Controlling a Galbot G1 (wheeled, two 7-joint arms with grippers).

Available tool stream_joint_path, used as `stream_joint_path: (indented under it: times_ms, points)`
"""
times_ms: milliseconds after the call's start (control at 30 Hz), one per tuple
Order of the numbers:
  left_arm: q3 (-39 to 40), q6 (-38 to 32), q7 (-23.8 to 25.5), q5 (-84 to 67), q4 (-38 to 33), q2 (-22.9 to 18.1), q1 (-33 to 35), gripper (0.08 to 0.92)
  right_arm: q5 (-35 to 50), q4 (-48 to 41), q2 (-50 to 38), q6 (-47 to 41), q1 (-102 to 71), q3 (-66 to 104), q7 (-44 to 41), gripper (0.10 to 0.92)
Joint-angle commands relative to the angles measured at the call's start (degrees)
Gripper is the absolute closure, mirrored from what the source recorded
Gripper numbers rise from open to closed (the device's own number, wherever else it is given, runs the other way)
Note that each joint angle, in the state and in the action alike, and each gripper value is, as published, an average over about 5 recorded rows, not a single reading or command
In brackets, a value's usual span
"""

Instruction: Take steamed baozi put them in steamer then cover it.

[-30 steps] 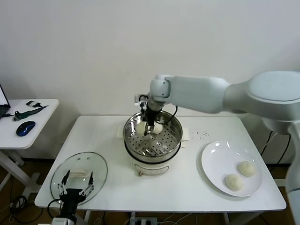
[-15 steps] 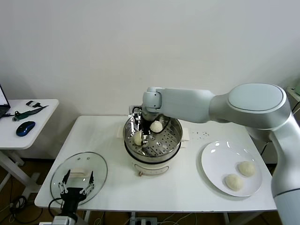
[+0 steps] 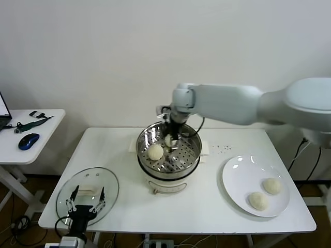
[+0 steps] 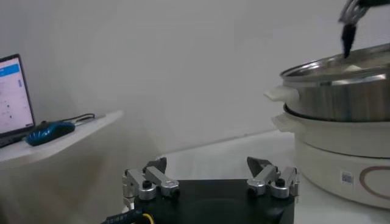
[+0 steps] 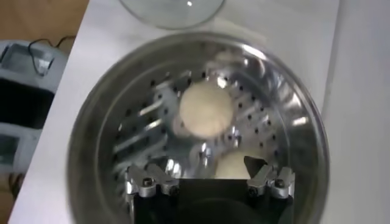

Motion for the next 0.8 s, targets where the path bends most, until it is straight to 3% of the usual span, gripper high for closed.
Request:
stream_joint_path:
  times_ms: [33, 367, 800]
  points:
    - [0.24, 0.22, 0.11, 0.63, -0.11, -0.23, -0.38, 0.177, -5.55, 12.82, -20.45, 2.92, 8.95, -3.55, -4.08, 0.203]
    - [0.16, 0.52, 0.07, 0.99, -0.02, -0.55, -0.32, 0.177, -17.75, 20.28, -37.48, 3.62, 0.29, -1.74, -4.08, 0.203]
    - [-0.15, 0.47, -0.29, 2.32, 0.57, -1.52, 0.85, 0.177, -37.55, 15.48, -47.42, 6.26, -36.80, 27.30, -6.54, 0.203]
